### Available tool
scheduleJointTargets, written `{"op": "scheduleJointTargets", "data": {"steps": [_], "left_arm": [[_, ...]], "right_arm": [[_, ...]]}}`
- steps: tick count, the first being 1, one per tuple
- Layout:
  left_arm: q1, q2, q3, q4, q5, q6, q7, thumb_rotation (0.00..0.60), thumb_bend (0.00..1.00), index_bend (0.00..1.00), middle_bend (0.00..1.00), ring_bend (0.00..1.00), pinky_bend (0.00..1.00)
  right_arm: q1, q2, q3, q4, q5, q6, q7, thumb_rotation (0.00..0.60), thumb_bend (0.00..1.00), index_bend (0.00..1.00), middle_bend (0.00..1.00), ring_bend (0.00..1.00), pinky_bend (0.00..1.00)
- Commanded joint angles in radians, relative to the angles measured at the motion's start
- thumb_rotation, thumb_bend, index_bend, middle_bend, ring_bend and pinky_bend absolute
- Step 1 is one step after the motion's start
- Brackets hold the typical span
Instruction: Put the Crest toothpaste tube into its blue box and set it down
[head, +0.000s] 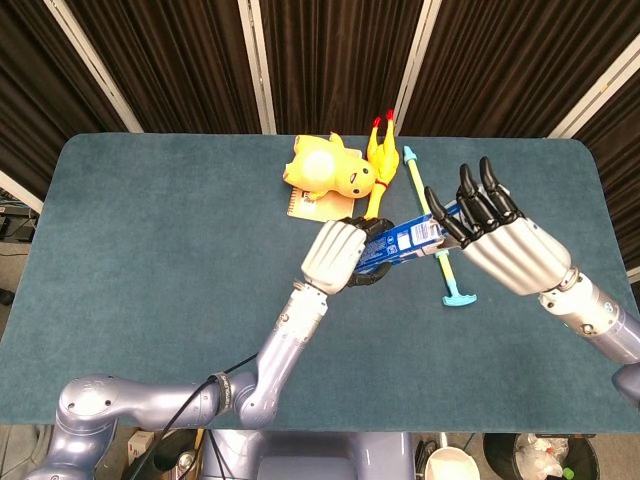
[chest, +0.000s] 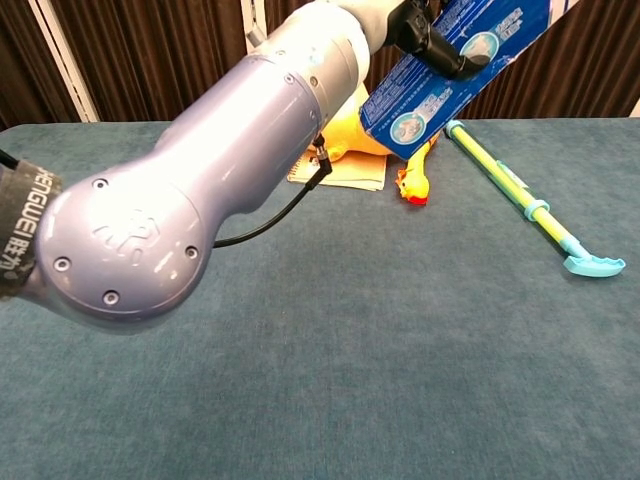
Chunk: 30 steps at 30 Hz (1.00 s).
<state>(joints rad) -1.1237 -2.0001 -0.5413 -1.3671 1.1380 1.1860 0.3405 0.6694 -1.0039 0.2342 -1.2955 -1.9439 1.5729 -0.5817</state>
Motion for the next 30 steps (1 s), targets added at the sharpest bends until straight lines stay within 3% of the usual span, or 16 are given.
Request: {"op": "scheduleJointTargets", "data": {"steps": [1, 18, 30], "left_arm": [[0.000, 0.002, 0.000, -0.003, -0.001, 0.002, -0.001, 0.600, 0.37, 0.37, 0.53, 0.49, 0.54], [-0.002, -0.002, 0.014, 0.003, 0.000, 0.014, -0.009, 0.600, 0.37, 0.37, 0.52, 0.49, 0.53], [-0.028, -0.048, -0.014, 0.078, 0.063, 0.077, -0.100, 0.600, 0.38, 0.35, 0.51, 0.48, 0.52]], "right_arm": [[-0.007, -0.002, 0.001, 0.000, 0.010, 0.000, -0.002, 0.600, 0.29, 0.03, 0.43, 0.21, 0.23], [-0.016, -0.010, 0.016, 0.010, 0.029, 0.031, 0.018, 0.600, 0.25, 0.00, 0.41, 0.18, 0.23], [-0.039, -0.011, 0.010, 0.034, 0.033, 0.067, 0.049, 0.600, 0.25, 0.00, 0.41, 0.18, 0.23]]}}
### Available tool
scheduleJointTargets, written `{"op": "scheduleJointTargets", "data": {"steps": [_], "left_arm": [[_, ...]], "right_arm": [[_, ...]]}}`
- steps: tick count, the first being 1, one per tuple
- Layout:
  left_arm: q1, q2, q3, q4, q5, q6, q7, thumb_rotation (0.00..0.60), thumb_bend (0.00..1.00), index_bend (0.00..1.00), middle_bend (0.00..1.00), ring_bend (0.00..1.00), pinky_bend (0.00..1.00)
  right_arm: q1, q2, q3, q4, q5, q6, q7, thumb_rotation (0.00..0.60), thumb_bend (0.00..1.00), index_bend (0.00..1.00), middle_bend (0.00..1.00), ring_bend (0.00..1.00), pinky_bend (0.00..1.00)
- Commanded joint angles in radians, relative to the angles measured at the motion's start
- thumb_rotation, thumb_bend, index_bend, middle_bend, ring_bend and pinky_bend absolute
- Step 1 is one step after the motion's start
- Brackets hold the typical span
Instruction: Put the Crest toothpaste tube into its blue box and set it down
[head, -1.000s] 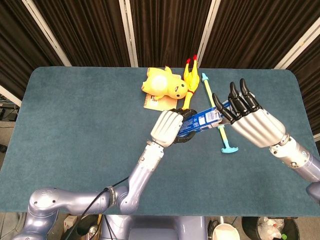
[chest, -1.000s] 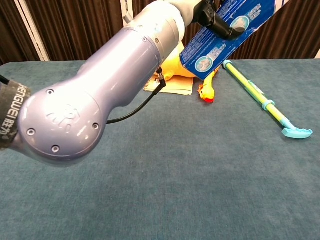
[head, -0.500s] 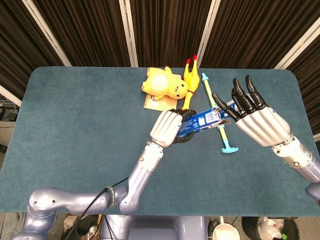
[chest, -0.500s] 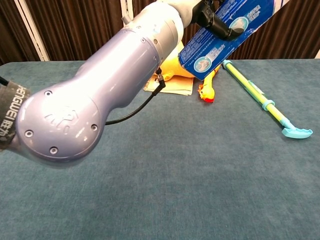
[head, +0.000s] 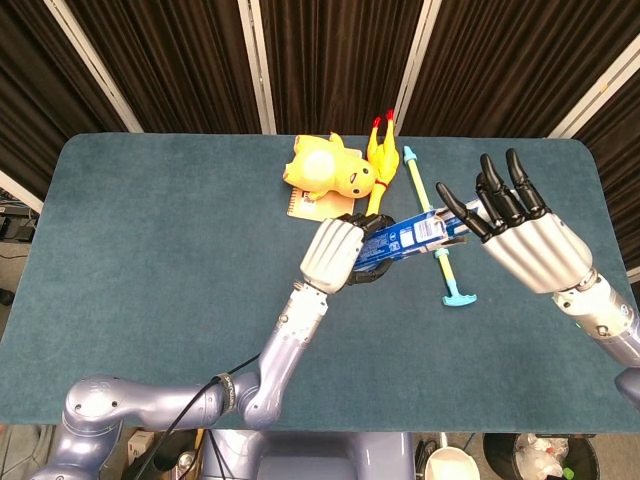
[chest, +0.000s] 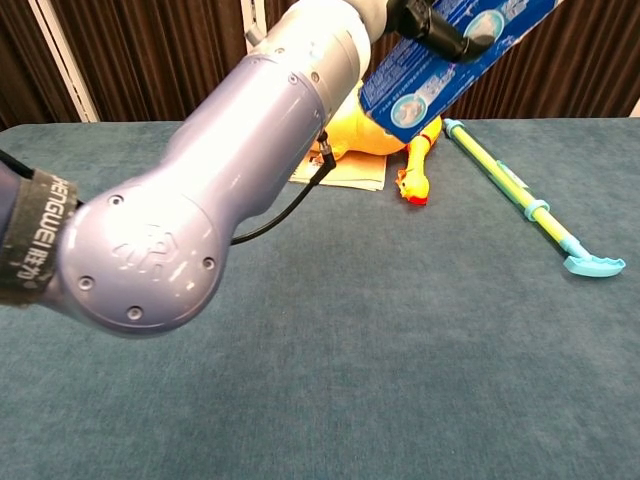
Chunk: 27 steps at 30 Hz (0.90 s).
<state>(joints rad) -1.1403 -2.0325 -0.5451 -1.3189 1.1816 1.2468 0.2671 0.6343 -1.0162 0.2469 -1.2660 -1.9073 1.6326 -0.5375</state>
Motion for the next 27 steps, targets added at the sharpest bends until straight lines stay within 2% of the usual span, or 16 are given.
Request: {"op": "scheduleJointTargets", "data": {"steps": [1, 10, 16, 21, 27], "left_arm": [[-0.015, -0.020, -0.012, 0.040, 0.023, 0.020, -0.033, 0.600, 0.38, 0.35, 0.51, 0.48, 0.52], [-0.054, -0.062, -0.042, 0.109, 0.040, 0.038, -0.089, 0.600, 0.39, 0.34, 0.50, 0.47, 0.52], [-0.061, -0.073, -0.034, 0.131, 0.051, 0.045, -0.105, 0.600, 0.39, 0.33, 0.50, 0.47, 0.52], [-0.067, -0.080, -0.039, 0.133, 0.059, 0.053, -0.124, 0.600, 0.39, 0.32, 0.50, 0.46, 0.52], [-0.083, -0.092, -0.047, 0.151, 0.066, 0.056, -0.141, 0.600, 0.39, 0.32, 0.50, 0.46, 0.52]], "right_arm": [[-0.005, 0.001, -0.003, 0.005, -0.006, 0.011, 0.007, 0.600, 0.25, 0.00, 0.41, 0.18, 0.23], [-0.010, 0.011, 0.012, 0.004, 0.005, 0.035, 0.025, 0.600, 0.25, 0.00, 0.41, 0.18, 0.23], [-0.026, 0.005, 0.028, 0.001, 0.043, 0.061, 0.055, 0.600, 0.25, 0.00, 0.41, 0.18, 0.23], [-0.037, 0.006, 0.020, 0.015, 0.045, 0.062, 0.058, 0.600, 0.25, 0.00, 0.41, 0.18, 0.23], [-0.035, 0.012, 0.036, -0.010, 0.044, 0.091, 0.085, 0.600, 0.25, 0.00, 0.41, 0.18, 0.23]]}}
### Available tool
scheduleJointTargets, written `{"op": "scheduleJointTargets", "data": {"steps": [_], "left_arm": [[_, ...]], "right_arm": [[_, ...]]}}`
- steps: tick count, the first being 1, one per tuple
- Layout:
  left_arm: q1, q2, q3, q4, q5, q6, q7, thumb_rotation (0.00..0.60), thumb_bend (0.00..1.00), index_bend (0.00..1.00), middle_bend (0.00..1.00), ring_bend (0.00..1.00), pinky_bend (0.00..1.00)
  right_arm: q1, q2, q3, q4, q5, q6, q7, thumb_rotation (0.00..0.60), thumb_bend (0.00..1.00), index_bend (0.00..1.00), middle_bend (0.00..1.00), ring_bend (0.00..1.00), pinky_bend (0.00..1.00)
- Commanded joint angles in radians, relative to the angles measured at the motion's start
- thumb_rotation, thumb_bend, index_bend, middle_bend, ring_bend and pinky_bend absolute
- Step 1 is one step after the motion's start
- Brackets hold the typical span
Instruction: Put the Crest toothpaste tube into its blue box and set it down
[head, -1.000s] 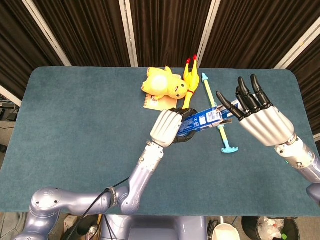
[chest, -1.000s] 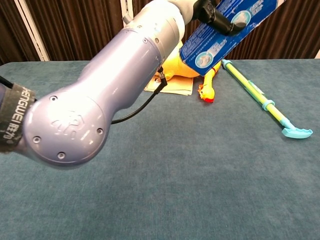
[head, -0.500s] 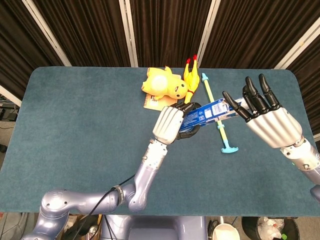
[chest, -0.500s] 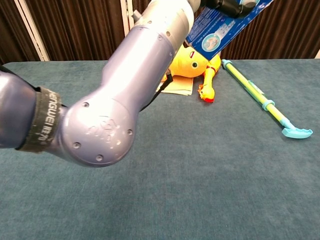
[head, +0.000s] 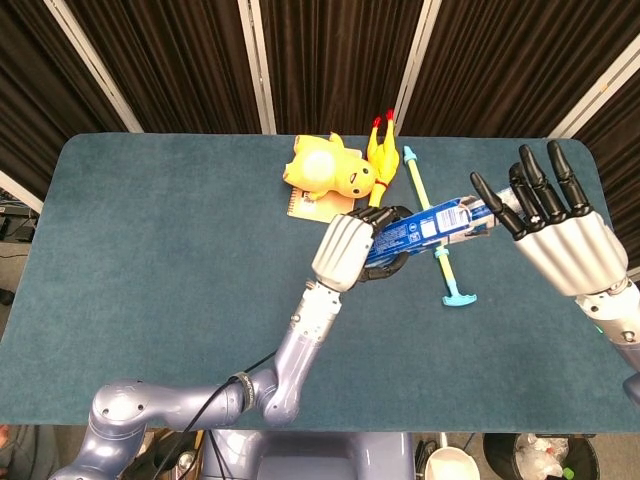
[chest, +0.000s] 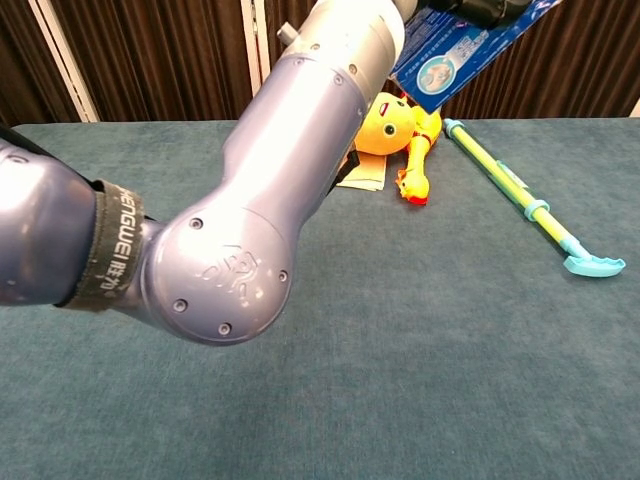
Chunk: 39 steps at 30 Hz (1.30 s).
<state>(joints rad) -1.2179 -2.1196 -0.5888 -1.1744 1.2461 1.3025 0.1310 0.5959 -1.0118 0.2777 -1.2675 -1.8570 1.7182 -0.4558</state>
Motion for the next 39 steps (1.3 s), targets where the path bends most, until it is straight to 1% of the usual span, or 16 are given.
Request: {"op": "scheduleJointTargets", "data": {"steps": [1, 5, 9, 14, 25, 29, 33, 39], "left_arm": [[-0.010, -0.008, -0.007, 0.010, 0.000, 0.000, -0.007, 0.600, 0.39, 0.32, 0.50, 0.46, 0.52], [-0.020, -0.022, -0.017, 0.025, -0.010, -0.002, -0.011, 0.600, 0.39, 0.32, 0.49, 0.46, 0.52], [-0.024, -0.037, -0.014, 0.047, -0.016, -0.003, -0.017, 0.600, 0.39, 0.31, 0.49, 0.45, 0.51], [-0.021, -0.043, -0.009, 0.056, -0.015, 0.000, -0.028, 0.600, 0.39, 0.28, 0.46, 0.42, 0.48], [-0.020, -0.050, -0.004, 0.060, 0.015, 0.025, -0.078, 0.600, 0.39, 0.27, 0.45, 0.41, 0.48], [-0.020, -0.054, 0.003, 0.066, 0.025, 0.029, -0.092, 0.600, 0.39, 0.26, 0.45, 0.41, 0.48], [-0.017, -0.060, 0.005, 0.071, 0.030, 0.037, -0.110, 0.600, 0.39, 0.26, 0.44, 0.41, 0.48], [-0.018, -0.065, 0.002, 0.075, 0.045, 0.051, -0.138, 0.600, 0.40, 0.25, 0.44, 0.40, 0.48]], "right_arm": [[0.005, 0.014, 0.006, -0.012, -0.011, 0.007, 0.004, 0.600, 0.25, 0.00, 0.41, 0.18, 0.23], [0.003, 0.032, 0.012, -0.023, -0.013, 0.013, 0.011, 0.600, 0.25, 0.00, 0.41, 0.18, 0.23], [-0.006, 0.044, 0.019, -0.032, 0.003, 0.021, 0.028, 0.600, 0.25, 0.00, 0.41, 0.18, 0.23], [-0.017, 0.041, 0.006, -0.018, 0.002, 0.016, 0.032, 0.600, 0.25, 0.00, 0.41, 0.18, 0.23], [-0.020, 0.033, -0.004, -0.022, -0.006, 0.009, 0.033, 0.600, 0.25, 0.00, 0.41, 0.18, 0.23], [-0.022, 0.032, 0.001, -0.031, 0.002, 0.014, 0.040, 0.600, 0.25, 0.00, 0.41, 0.18, 0.22], [-0.019, 0.039, 0.017, -0.048, 0.017, 0.019, 0.052, 0.600, 0.25, 0.00, 0.41, 0.18, 0.20], [-0.028, 0.046, 0.010, -0.049, 0.022, 0.007, 0.054, 0.600, 0.25, 0.00, 0.40, 0.18, 0.18]]}}
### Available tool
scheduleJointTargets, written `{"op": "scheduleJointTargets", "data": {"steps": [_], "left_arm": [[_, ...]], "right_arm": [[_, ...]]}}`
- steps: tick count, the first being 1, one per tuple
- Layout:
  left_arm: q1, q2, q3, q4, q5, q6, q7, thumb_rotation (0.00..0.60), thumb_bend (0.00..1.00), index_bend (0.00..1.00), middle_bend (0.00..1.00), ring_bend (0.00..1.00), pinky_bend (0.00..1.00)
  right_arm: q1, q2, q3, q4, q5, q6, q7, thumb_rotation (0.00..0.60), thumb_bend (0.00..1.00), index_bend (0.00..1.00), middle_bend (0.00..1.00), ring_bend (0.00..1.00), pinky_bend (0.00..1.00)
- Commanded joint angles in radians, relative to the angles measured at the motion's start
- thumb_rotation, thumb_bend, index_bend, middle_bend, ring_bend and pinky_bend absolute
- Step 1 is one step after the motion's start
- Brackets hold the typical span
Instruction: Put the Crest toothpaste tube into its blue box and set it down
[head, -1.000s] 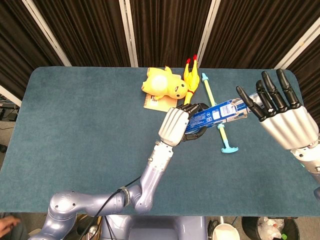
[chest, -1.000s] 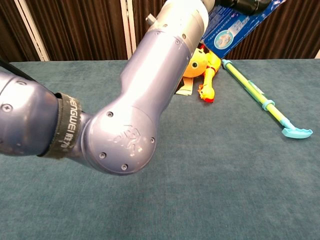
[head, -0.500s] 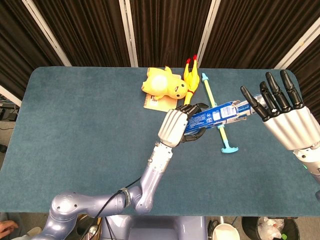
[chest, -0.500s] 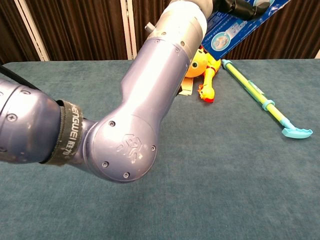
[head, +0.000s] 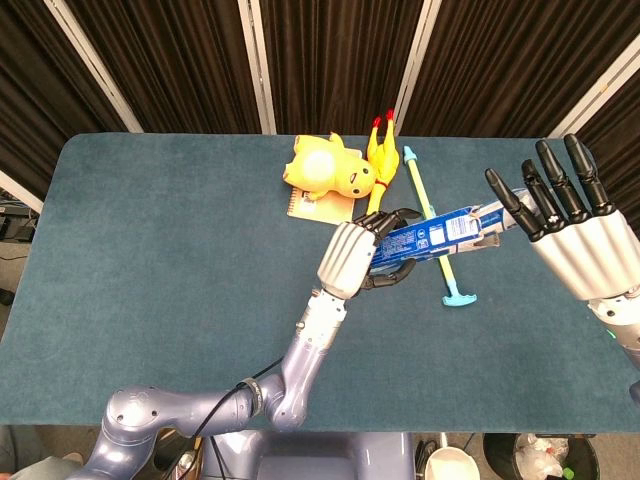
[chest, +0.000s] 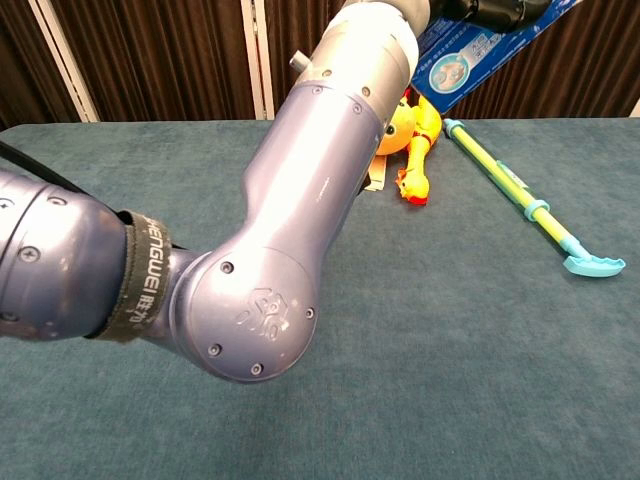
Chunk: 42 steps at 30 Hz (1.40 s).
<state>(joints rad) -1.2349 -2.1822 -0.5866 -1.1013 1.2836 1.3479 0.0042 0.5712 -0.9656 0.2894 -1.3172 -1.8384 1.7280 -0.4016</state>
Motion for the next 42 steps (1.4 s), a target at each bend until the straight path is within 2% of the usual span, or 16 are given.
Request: {"op": "scheduleJointTargets", "data": {"steps": [1, 18, 31, 42], "left_arm": [[-0.001, -0.003, 0.001, 0.004, 0.012, 0.009, -0.018, 0.600, 0.40, 0.25, 0.44, 0.40, 0.48], [0.006, 0.005, 0.006, 0.000, 0.046, 0.034, -0.065, 0.600, 0.41, 0.24, 0.43, 0.39, 0.48], [0.020, 0.011, 0.011, 0.001, 0.053, 0.043, -0.091, 0.600, 0.41, 0.24, 0.42, 0.39, 0.48], [0.023, 0.011, 0.000, 0.002, 0.056, 0.055, -0.112, 0.600, 0.41, 0.23, 0.41, 0.38, 0.48]], "right_arm": [[-0.006, -0.001, -0.003, 0.001, 0.007, -0.003, -0.001, 0.600, 0.25, 0.00, 0.40, 0.18, 0.18], [-0.024, -0.027, -0.029, 0.057, 0.018, -0.031, -0.011, 0.600, 0.25, 0.00, 0.40, 0.18, 0.18], [-0.021, -0.044, -0.001, 0.066, 0.068, -0.032, 0.001, 0.600, 0.25, 0.00, 0.40, 0.18, 0.18], [-0.010, -0.028, 0.023, -0.003, 0.042, 0.017, 0.023, 0.600, 0.25, 0.00, 0.40, 0.18, 0.18]]}}
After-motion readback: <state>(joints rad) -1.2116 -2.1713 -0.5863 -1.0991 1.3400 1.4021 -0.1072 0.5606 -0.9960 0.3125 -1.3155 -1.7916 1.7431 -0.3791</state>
